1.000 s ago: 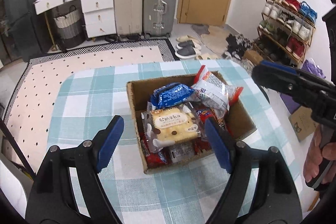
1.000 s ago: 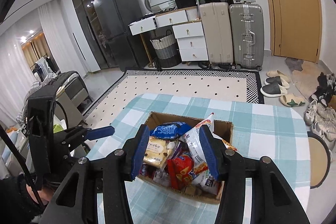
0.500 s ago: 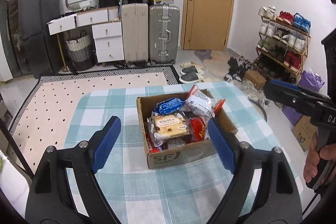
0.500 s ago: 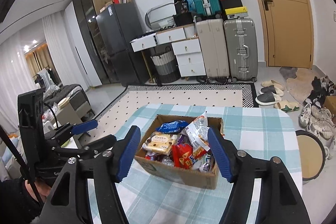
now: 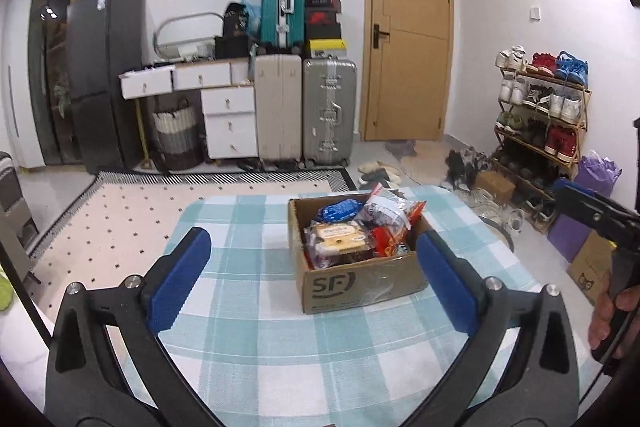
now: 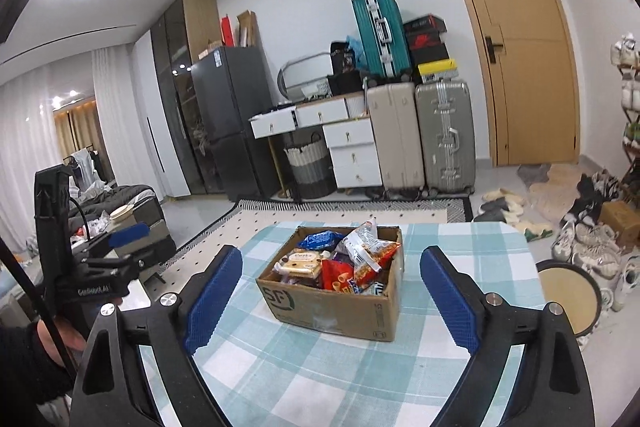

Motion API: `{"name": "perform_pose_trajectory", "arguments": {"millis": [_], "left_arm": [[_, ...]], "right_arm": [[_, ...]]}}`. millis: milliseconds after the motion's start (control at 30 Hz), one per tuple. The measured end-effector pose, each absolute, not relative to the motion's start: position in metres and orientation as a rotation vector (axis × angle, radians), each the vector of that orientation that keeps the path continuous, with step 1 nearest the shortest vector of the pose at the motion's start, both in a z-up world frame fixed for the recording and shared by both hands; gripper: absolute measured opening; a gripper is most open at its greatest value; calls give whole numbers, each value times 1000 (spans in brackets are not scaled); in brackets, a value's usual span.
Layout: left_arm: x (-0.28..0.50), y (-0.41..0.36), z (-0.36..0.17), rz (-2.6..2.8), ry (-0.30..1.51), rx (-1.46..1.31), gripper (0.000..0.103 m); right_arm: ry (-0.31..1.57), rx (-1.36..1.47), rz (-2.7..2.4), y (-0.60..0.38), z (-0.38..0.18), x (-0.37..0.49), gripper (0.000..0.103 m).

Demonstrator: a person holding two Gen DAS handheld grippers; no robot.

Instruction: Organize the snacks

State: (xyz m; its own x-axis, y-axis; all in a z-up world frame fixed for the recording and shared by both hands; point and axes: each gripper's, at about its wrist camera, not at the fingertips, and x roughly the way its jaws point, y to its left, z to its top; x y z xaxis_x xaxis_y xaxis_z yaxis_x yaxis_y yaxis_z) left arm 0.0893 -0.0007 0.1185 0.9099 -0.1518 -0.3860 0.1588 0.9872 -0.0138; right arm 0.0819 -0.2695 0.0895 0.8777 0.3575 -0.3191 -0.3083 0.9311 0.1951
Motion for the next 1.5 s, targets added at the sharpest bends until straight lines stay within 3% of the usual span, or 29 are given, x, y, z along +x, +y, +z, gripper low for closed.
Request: {"name": "perform_pose_trajectory", "arguments": {"millis": [200, 533, 867, 1500], "left_arm": [[68, 13, 92, -159, 390, 24, 103], [51, 38, 28, -112, 305, -7, 103], [67, 46, -38, -72, 337, -16, 103], [66, 40, -42, -36, 304, 7, 103]], "right_arm": [[280, 128, 314, -280, 70, 34, 101], [285, 45, 269, -277, 2, 4, 102], [260, 61, 220, -290, -49, 12, 102], [301, 8, 187, -280, -62, 25, 102]]}}
